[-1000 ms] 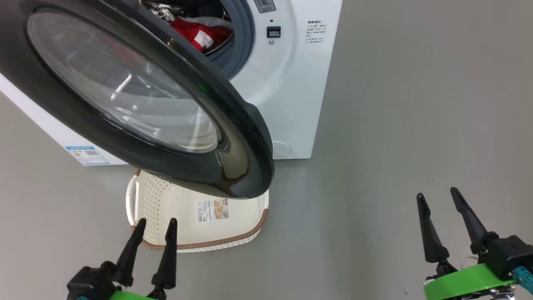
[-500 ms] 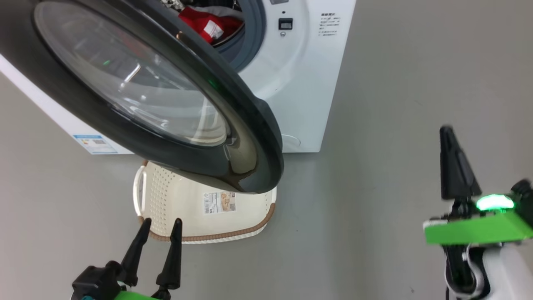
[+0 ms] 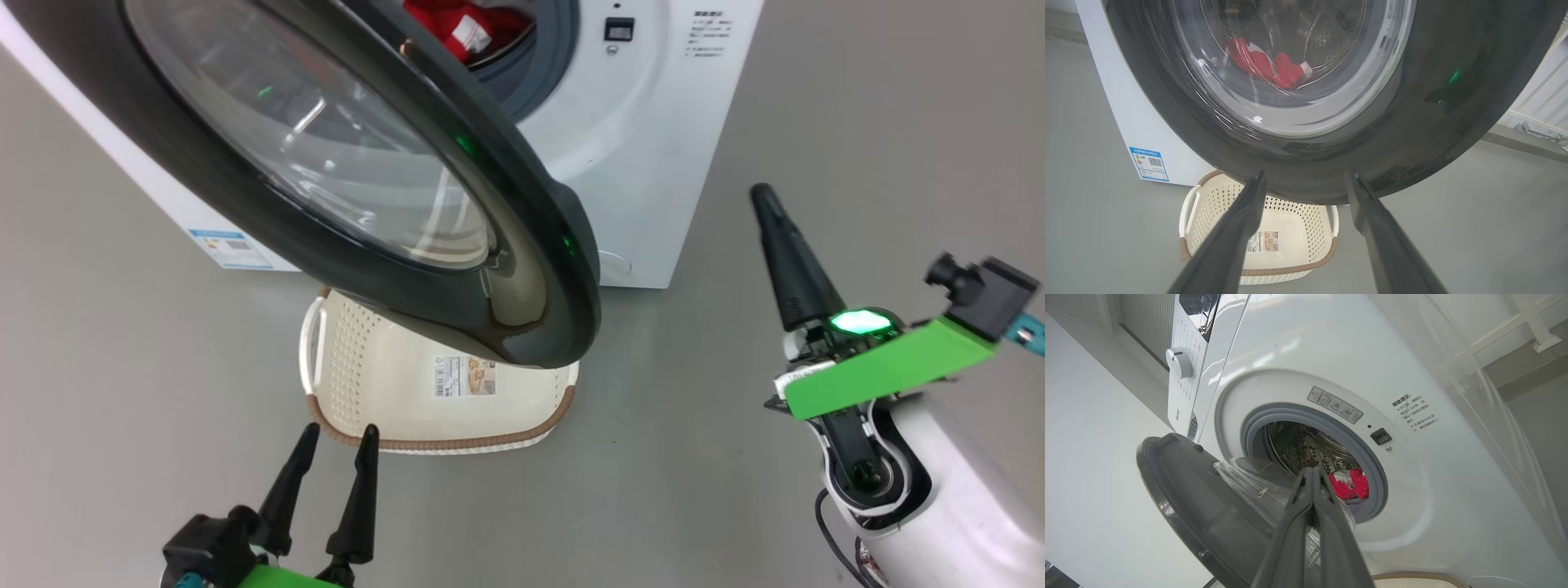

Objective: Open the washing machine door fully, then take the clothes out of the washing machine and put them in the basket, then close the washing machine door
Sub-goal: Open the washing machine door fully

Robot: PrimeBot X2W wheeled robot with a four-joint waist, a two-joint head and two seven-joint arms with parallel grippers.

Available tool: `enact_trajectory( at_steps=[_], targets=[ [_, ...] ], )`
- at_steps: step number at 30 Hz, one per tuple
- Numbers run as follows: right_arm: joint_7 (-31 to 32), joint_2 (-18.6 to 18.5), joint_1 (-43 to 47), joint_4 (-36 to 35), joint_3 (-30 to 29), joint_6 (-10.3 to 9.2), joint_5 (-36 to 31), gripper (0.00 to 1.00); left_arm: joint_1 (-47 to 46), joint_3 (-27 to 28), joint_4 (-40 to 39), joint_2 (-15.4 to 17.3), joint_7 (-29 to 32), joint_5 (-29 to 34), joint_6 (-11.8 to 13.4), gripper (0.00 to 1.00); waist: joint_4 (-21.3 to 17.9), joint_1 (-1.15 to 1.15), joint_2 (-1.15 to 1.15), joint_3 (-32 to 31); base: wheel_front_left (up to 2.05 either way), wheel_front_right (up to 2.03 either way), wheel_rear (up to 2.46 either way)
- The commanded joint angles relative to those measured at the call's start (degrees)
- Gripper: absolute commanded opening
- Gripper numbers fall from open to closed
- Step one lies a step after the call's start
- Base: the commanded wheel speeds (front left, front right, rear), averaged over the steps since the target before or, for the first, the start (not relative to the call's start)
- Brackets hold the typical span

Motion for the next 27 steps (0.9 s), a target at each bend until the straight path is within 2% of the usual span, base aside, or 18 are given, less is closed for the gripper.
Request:
enact_trajectory(
  at_steps=[1,7,9,16,22,27],
  targets=[
    [0.02,-2.15,-2.85,-1.08,4.49,0.37,4.81,0.0,-1.74,1.54,-1.06,0.57,-0.52,-0.36,-0.31,1.0,0.96,0.0,0.0,0.61,0.0,0.0,0.0],
    [5.79,-6.86,-8.85,-2.07,11.06,0.37,19.04,0.0,-2.16,0.74,-1.04,0.3,-0.52,-0.63,-0.31,1.0,2.03,0.0,0.0,1.53,0.0,0.0,0.0],
    [7.09,-7.33,-9.71,-2.25,11.38,0.37,20.86,0.0,-2.3,0.57,-1.03,0.27,-0.52,-0.69,-0.31,1.0,2.2,0.0,0.0,1.71,0.0,0.0,0.0],
    [20.73,-7.92,-13.49,-0.04,11.34,0.37,32.23,0.0,-2.93,-0.63,-0.87,0.1,-0.52,-1.06,-0.31,1.0,3.26,0.0,0.0,2.48,0.0,0.0,0.0],
    [30.67,-7.3,-14.84,2.73,10.56,0.37,35.94,0.0,-3.13,-1.56,-0.69,0.01,-0.52,-1.36,-0.31,1.0,4.17,0.0,0.0,2.81,0.0,0.0,0.0],
    [35.92,-6.37,-14.74,5.1,10.03,0.37,36.74,0.0,-3.07,-1.97,-0.46,-0.05,-0.52,-1.67,-0.31,1.0,5.0,0.0,0.0,2.35,0.0,0.0,0.0]
  ],
)
